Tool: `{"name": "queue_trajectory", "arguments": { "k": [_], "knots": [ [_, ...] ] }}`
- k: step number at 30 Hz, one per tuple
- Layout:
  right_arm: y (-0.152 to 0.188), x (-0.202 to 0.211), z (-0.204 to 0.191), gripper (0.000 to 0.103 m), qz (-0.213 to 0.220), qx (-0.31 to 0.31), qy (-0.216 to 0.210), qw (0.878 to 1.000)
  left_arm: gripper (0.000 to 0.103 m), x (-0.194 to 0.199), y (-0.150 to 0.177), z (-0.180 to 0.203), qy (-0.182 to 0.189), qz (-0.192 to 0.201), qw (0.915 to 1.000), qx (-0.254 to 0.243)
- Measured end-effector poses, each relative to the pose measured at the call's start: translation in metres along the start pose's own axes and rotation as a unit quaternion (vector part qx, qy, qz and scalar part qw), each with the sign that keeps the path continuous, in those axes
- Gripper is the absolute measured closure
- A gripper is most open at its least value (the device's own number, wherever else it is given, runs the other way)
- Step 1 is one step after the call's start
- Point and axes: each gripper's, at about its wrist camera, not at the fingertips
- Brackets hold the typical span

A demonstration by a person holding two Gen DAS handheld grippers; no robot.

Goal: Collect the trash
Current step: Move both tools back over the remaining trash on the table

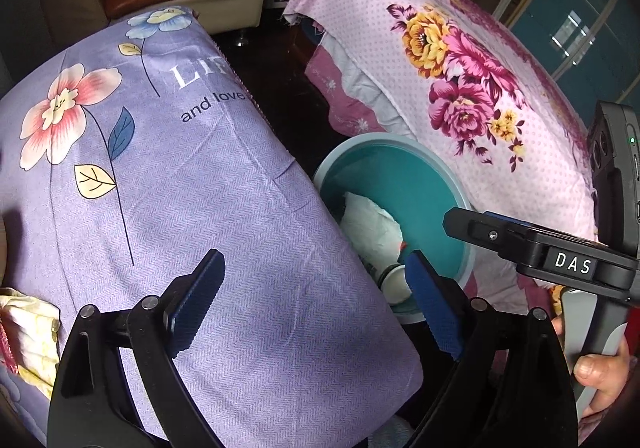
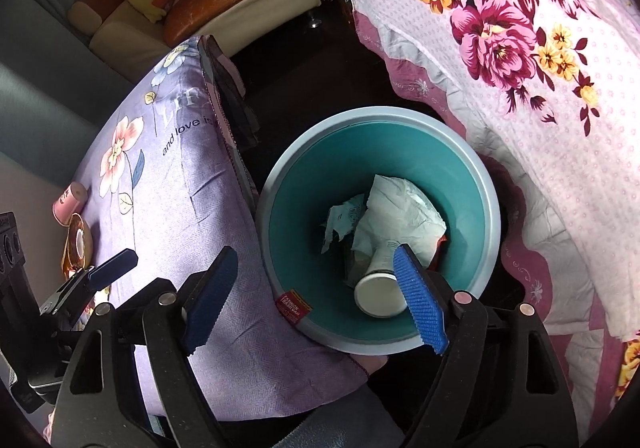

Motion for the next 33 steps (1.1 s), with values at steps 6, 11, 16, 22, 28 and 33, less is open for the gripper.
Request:
{"name": "queue_trajectory", "arguments": {
  "k": [6,11,16,22,28,33],
  "knots": [
    [0.004,-0.001,-0.029,0.027,-0.004,0.022,0.010,1.000,0.011,0.015,0.014,-0.030,0.005,0.012,0.9996,0.025],
    [0.008,-0.008,-0.063,0.025,-0.012,0.051,0.015,0.998,0.011,0.032,0.030,-0.062,0.002,0.020,0.9985,0.050],
    [0.013,-0.023,-0.104,0.024,-0.030,0.089,0.021,0.995,0.011,0.051,0.051,-0.103,-0.012,0.033,0.9958,0.084],
    [0.023,-0.047,-0.169,0.024,-0.059,0.159,0.032,0.985,0.011,0.075,0.090,-0.163,-0.020,0.048,0.9895,0.135],
    [0.034,-0.071,-0.250,0.024,-0.081,0.266,0.031,0.960,0.011,0.101,0.134,-0.224,-0.042,0.069,0.9789,0.188],
    [0.045,-0.095,-0.314,0.020,-0.095,0.356,0.028,0.929,0.011,0.112,0.165,-0.277,-0.048,0.070,0.9658,0.245]
  ]
}}
Point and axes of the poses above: each gripper's, at about its wrist camera, not at the fingertips, and x roughly against the way its jaws point, z to its right, y to its underside, and after that the axes turned 15 degrees about -z, right-handed
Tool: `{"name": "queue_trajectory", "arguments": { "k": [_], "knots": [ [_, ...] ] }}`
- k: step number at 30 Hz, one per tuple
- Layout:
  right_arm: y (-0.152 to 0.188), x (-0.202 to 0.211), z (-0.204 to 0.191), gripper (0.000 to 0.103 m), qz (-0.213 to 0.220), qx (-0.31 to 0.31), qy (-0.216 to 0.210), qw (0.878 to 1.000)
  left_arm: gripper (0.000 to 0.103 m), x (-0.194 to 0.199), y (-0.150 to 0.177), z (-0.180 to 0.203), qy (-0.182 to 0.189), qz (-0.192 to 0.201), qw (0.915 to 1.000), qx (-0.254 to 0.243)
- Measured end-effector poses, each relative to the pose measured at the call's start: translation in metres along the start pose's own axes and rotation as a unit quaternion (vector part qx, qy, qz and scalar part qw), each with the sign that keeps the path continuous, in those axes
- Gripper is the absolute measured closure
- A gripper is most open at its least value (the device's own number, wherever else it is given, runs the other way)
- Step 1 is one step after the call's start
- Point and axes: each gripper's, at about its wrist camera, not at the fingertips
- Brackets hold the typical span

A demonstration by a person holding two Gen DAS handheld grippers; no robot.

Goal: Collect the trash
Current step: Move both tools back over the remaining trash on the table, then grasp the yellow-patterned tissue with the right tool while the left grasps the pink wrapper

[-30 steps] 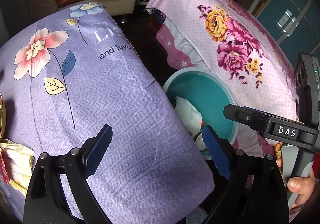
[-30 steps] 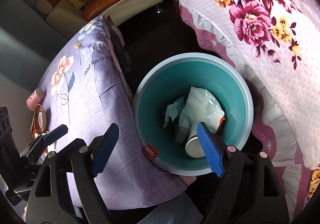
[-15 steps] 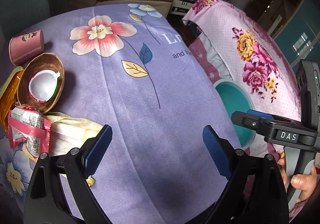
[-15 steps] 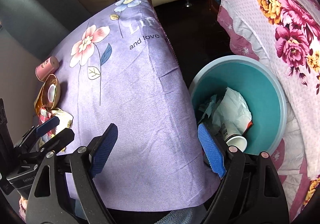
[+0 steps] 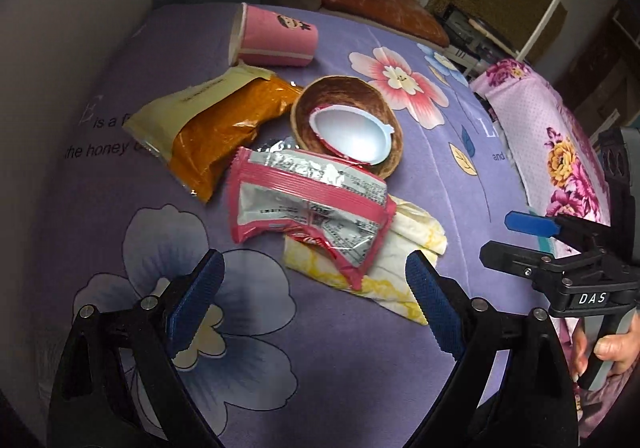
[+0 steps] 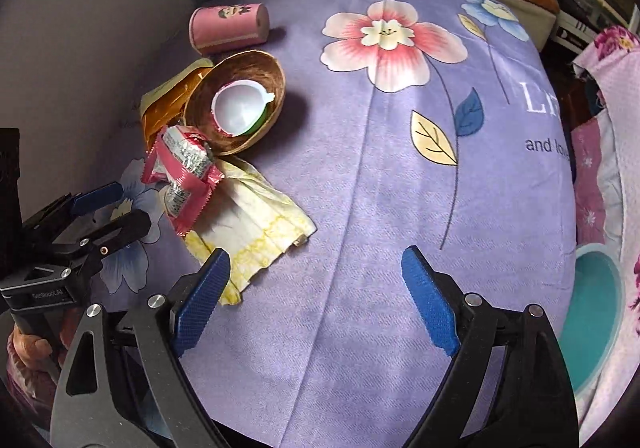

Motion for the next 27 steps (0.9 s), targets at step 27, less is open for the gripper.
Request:
{"name": "queue_trajectory", "arguments": {
  "k": [27],
  "knots": [
    [-0.017,-0.072,-0.115,0.029,-0.048,0.219,0.092,0.970,0.011,-0.010,-0.004,-0.075,0.012,-0.013,0.9954,0.094]
  ]
}}
Point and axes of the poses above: each gripper's, at about its wrist camera, not at the fingertips, and x roughly against the way its jaws point, z to its right, y to its underside, and after that the axes turned 15 degrees about -z, right-handed
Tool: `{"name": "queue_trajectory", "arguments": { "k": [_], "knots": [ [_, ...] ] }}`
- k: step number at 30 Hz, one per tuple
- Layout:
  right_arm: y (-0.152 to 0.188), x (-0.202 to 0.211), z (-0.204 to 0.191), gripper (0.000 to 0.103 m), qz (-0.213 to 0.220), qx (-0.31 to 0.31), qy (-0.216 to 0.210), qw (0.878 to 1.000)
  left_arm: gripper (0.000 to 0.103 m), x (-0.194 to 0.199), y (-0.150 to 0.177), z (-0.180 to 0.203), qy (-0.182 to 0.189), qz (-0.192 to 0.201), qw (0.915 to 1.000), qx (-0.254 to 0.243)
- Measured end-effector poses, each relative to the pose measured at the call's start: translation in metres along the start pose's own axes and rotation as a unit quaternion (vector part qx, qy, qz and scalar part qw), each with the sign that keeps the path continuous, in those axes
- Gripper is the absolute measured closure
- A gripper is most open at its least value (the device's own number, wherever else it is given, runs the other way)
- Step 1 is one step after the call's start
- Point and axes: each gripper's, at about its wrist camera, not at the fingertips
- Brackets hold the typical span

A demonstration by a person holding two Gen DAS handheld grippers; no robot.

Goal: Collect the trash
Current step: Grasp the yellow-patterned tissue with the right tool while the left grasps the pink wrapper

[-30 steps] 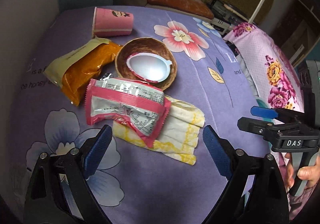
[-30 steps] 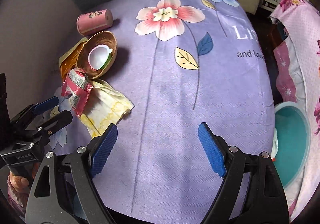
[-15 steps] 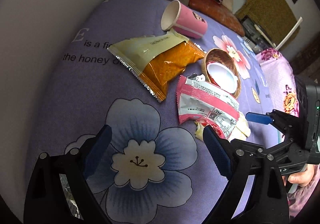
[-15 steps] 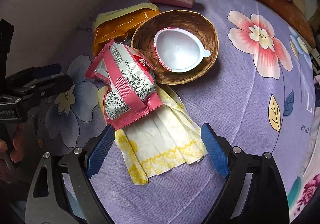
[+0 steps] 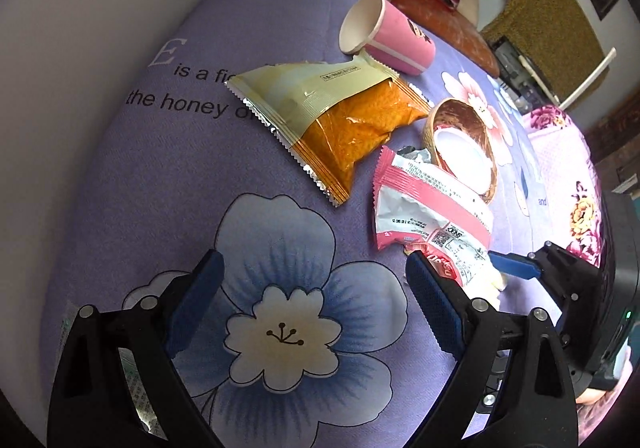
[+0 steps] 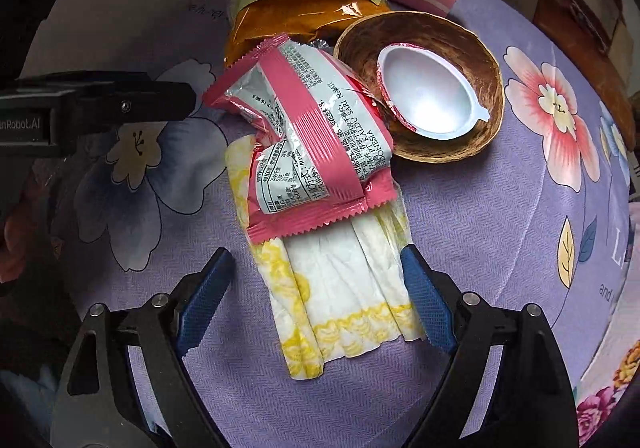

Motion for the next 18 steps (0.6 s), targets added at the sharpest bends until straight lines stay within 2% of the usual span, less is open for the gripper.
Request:
{"name": "queue_trajectory", "arguments": {
  "k": [2,3,4,10,12,18],
  "knots": [
    [0.006,0.005,-0.004,0.056,0.011,-0.002,-0.002,1.000,0.011,0.001,0.002,0.002,0.002,0.000,1.0000,0.001],
    [0.008,0.008,-0.003,0.083,0.012,-0.010,-0.004,1.000,0.011,0.001,0.003,0.003,0.003,0.001,1.0000,0.000],
    [0.010,0.010,0.000,0.093,0.009,-0.021,-0.014,1.000,0.011,0.001,0.005,0.005,0.003,0.001,1.0000,0.000],
    [0.041,0.018,0.015,0.093,0.008,-0.074,-0.044,0.996,0.011,0.002,0.015,0.020,0.004,-0.004,0.9999,-0.014],
    [0.058,0.023,0.025,0.093,0.013,-0.097,-0.049,0.994,0.011,0.000,0.017,0.027,0.015,-0.008,0.9998,-0.013],
    [0.098,0.036,0.070,0.093,0.031,-0.189,-0.068,0.979,0.011,-0.007,0.019,0.060,0.034,-0.008,0.9994,-0.004]
  ]
}}
Point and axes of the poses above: each gripper's, at about its wrist camera, not at the fingertips, and x roughly against the way its jaws point, z to its right, y to its underside, and after that the axes turned 15 degrees about -z, right-handed
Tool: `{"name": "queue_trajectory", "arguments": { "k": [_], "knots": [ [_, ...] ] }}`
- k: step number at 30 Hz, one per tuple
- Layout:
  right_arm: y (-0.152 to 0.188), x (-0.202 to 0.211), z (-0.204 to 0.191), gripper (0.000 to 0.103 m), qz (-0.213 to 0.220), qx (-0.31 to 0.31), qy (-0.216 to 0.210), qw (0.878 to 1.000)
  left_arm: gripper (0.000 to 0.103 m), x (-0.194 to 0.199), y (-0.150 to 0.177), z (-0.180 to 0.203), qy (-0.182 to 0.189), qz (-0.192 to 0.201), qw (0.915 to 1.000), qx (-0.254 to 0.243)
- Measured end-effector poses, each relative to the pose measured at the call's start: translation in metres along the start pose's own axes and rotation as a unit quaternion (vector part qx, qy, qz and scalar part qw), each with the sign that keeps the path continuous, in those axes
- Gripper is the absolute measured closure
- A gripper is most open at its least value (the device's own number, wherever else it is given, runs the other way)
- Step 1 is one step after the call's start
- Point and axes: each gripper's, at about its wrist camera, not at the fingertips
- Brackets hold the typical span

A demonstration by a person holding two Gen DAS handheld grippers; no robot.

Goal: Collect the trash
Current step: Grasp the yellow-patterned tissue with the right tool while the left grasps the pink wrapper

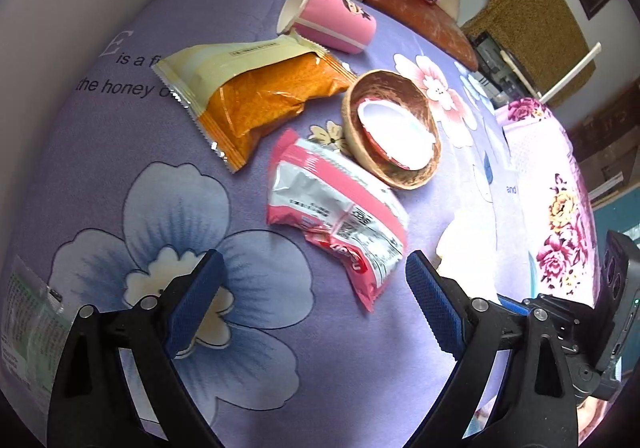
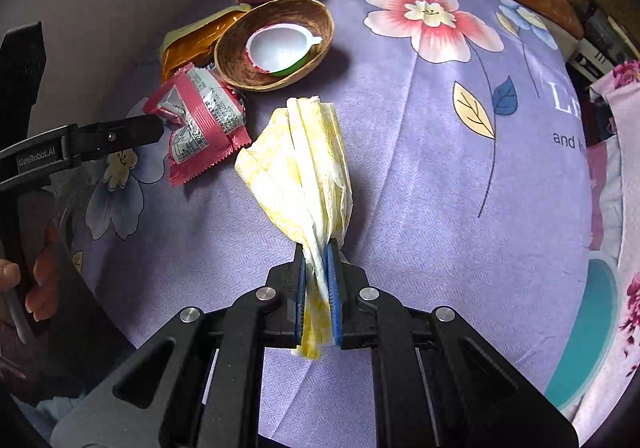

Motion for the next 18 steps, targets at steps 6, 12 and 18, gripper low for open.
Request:
{"name": "queue_trajectory", "arguments": {
  "k": [6,12,18],
  "knots": [
    [0.004,0.015,0.038,0.093,0.025,-0.052,-0.018,0.998,0.011,-0.015,-0.014,0.026,-0.010,0.007,0.9985,0.053],
    [-0.005,0.012,0.054,0.093,0.038,-0.065,-0.042,0.996,0.011,-0.033,-0.029,0.039,-0.067,0.007,0.9940,0.086],
    [-0.008,0.011,0.064,0.093,0.046,-0.073,-0.061,0.994,0.025,-0.032,-0.031,0.039,-0.102,0.033,0.9915,0.074]
  ]
}}
Point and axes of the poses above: each gripper's, at about its wrist camera, not at the fingertips, and x roughly against the way its jaws point, z to its right, y to its underside, and after that the axes turned 15 degrees about -z, right-handed
